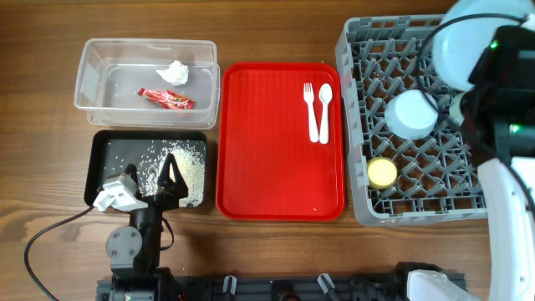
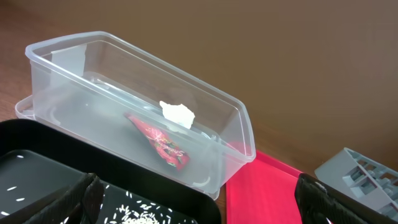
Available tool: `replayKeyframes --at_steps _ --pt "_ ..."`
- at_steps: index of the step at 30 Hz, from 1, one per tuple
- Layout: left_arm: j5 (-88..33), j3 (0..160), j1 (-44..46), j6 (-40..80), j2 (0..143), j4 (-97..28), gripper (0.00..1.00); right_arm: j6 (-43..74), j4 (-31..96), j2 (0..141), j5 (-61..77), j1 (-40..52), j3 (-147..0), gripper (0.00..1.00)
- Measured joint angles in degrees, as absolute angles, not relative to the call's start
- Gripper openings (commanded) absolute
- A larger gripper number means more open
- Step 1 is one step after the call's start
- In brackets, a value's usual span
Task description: Sort waste into correct bins and load items into the dishwasher rack
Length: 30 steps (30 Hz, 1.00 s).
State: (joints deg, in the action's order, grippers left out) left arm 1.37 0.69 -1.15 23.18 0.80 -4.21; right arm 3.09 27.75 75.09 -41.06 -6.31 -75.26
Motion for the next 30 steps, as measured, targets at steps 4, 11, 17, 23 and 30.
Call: replayKeyframes --at_steps 4,11,17,23,30 --pt "1.37 0.69 -1.15 23.20 0.80 -4.23 1.00 -1.50 24.43 81.06 -41.54 -7.07 -75.26 0.05" --pt "1.37 0.69 -1.15 23.20 0.80 -4.21 1.00 -11.73 12.58 90.96 -44.03 -7.07 -75.24 0.04" --pt "1.37 0.69 -1.15 23.20 0.80 -4.21 1.00 -18.39 7.35 95.72 -45.30 -7.05 -75.24 0.04" --pt "1.34 0.69 -1.15 23.20 0.80 -4.21 1.00 -20.49 7.16 98.76 -45.52 -5.69 -75.24 0.15" --pt "1.37 0.69 -1.15 23.18 0.80 -4.21 1.00 -22.39 2.37 99.57 -49.17 -0.25 -75.20 0.65"
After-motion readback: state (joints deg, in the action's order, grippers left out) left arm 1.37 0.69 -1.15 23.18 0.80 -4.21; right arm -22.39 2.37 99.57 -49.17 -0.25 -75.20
